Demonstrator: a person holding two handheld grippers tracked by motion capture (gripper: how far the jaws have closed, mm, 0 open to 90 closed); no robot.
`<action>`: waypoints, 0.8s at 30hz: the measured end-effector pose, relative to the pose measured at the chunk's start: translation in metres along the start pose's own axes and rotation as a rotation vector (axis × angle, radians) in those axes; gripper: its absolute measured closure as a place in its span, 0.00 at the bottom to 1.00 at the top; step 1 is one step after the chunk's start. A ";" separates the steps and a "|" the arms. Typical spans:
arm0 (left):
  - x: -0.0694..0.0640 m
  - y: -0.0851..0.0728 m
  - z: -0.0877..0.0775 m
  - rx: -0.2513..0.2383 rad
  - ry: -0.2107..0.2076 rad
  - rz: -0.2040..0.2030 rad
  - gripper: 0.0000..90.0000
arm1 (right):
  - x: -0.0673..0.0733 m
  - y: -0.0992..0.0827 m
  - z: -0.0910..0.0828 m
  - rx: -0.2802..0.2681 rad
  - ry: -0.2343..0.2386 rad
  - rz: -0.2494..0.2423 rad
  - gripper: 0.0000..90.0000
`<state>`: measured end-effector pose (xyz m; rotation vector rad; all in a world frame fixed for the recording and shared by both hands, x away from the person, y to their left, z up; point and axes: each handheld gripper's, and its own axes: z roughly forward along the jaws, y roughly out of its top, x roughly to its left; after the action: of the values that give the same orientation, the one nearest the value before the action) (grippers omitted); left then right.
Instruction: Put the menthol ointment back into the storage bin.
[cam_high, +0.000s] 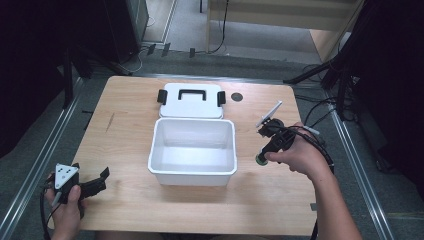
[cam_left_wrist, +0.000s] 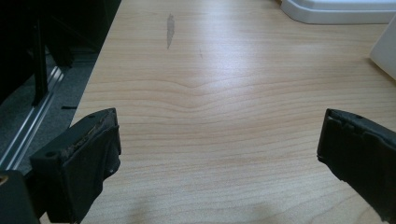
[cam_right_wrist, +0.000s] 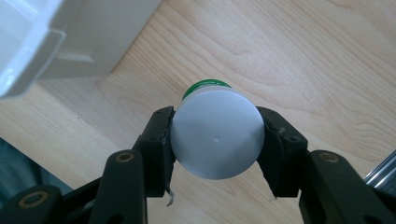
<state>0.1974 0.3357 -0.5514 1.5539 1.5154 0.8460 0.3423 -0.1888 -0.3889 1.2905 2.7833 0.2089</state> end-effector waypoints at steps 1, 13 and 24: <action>0.000 0.000 0.000 -0.001 0.000 0.000 0.00 | 0.001 0.001 -0.002 -0.002 -0.001 -0.007 0.58; 0.000 0.000 0.000 -0.002 -0.001 0.001 0.00 | 0.013 0.020 -0.022 -0.026 0.002 -0.053 0.58; 0.000 0.000 0.000 0.000 -0.003 0.000 0.00 | 0.027 0.036 -0.040 -0.040 -0.002 -0.070 0.58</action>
<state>0.1975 0.3359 -0.5513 1.5551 1.5128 0.8432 0.3476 -0.1494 -0.3444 1.1823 2.8012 0.2580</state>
